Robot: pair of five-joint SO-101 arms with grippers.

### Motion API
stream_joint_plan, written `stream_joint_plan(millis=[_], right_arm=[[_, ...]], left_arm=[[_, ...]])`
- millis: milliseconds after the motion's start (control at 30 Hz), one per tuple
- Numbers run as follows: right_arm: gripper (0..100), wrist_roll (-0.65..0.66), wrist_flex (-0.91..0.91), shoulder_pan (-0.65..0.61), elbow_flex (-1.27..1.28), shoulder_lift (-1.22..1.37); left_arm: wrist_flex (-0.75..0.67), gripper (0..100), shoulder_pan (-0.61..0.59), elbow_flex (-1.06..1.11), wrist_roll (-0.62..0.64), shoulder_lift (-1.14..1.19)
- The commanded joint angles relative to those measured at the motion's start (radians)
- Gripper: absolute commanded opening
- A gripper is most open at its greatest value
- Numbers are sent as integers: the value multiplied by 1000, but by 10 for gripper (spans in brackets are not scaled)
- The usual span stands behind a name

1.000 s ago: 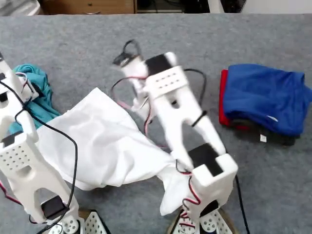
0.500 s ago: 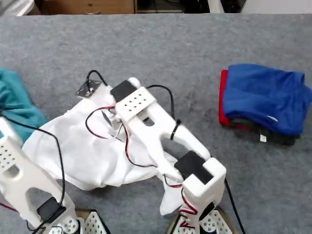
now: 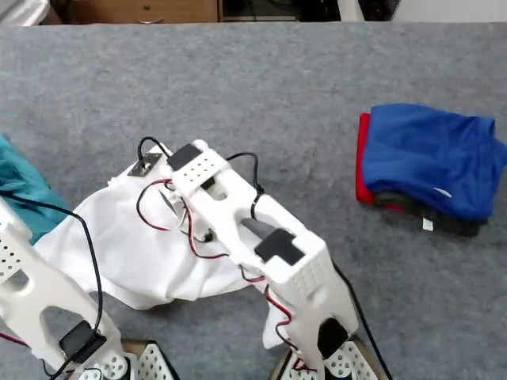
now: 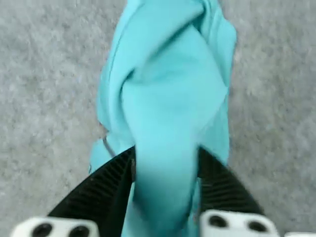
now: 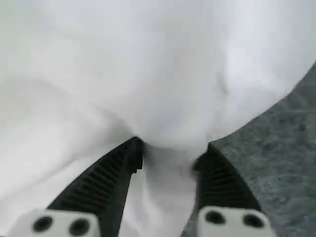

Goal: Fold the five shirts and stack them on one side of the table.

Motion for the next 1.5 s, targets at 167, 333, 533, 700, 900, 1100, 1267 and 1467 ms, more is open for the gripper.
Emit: stream_joint_plan(millis=[167,333,533,700,900,1100,1267,1467], right_arm=[[4,-44,103,176,-156,8],[2,-40,199,349,-295,8],[2,-40,310,516,-518,8],[2,-40,316,579,-673,-12],[2,-11,315,527,-684,-58],[2,9,315,503,-682,-58],[2,9,315,504,-682,-61],[2,9,315,499,-661,-64]], left_arm=[[40,282,-58,-158,3,-120],[40,282,-60,-95,3,-265],[40,282,-29,66,2,-467],[40,282,11,249,2,-636],[40,282,92,575,0,-898],[-6,282,210,967,0,-1202],[-183,282,235,1332,-46,-1420],[-261,282,235,1550,-153,-1666]])
